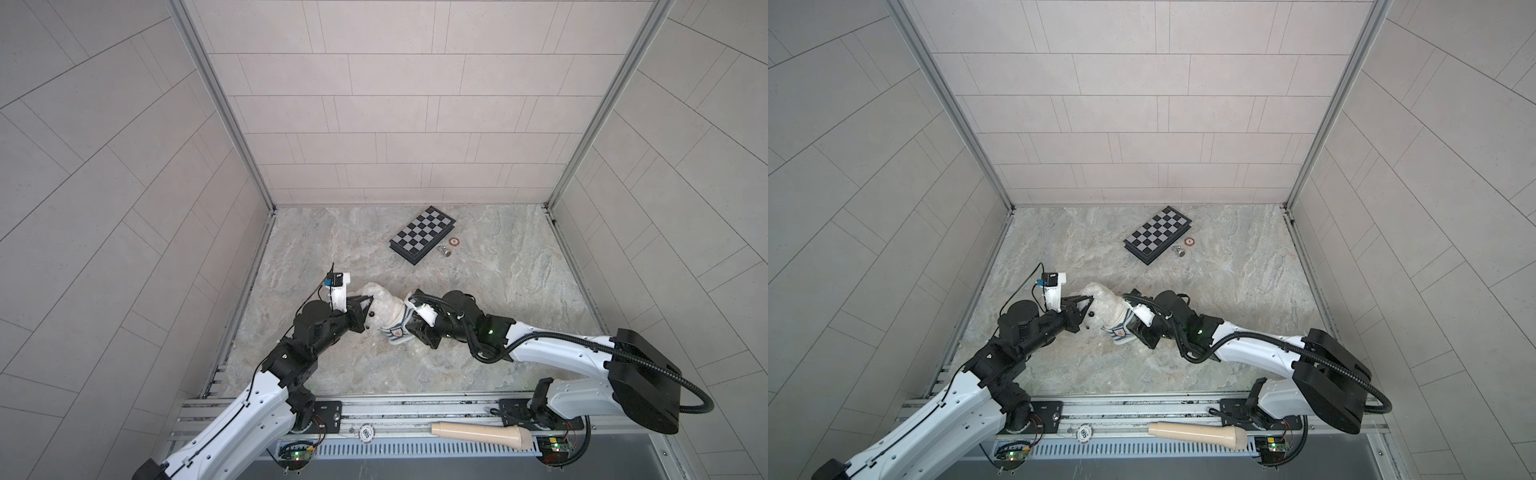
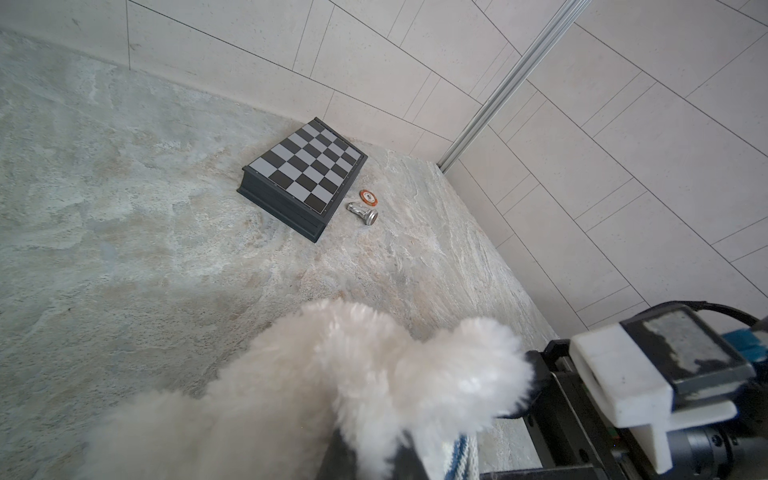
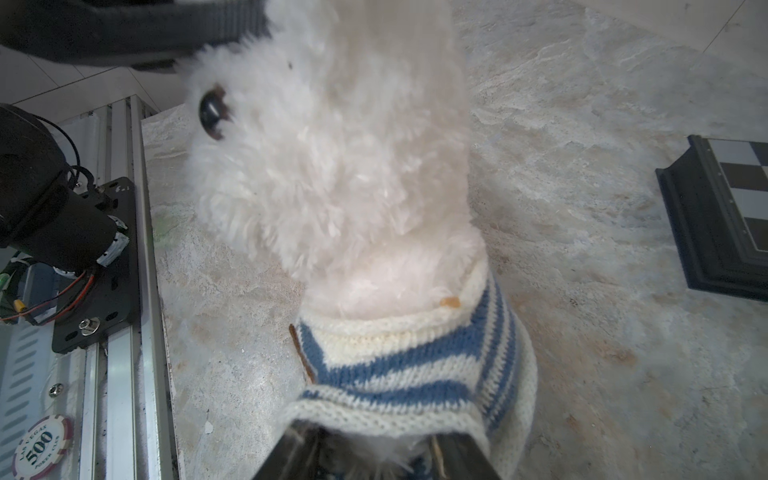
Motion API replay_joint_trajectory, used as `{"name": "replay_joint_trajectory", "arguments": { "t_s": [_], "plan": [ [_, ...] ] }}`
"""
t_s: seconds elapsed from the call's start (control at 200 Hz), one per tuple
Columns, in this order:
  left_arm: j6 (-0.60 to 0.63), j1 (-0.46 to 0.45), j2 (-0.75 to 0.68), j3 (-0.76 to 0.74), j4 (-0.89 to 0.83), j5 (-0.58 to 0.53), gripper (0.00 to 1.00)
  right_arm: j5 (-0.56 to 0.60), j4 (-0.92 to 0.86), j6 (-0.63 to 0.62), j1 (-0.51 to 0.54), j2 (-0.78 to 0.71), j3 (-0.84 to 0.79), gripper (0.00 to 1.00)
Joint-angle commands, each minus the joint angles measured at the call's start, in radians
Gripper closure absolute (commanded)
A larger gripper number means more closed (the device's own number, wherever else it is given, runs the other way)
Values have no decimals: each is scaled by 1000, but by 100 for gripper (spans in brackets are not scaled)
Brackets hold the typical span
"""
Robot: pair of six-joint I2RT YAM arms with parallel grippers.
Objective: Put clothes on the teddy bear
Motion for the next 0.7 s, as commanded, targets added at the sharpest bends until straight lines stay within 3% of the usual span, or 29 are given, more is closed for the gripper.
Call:
{"name": "replay_joint_trajectory", "arguments": {
  "t_s": [0.0,0.355,0.471,0.536,0.696],
  "plan": [
    [-9,2,-15,-1,60,26,100,37,14,10,7,-2,-11,59],
    [-9,2,-14,-3,68,32,100,85,29,63,-2,-5,-55,71],
    [-11,2,-22,-6,68,32,100,85,42,86,-5,4,-58,80],
    [-11,1,-22,-7,69,35,100,73,45,87,-7,24,-50,80],
    [-13,2,-22,-11,76,42,100,54,57,85,-6,65,-22,68]
  ]
}}
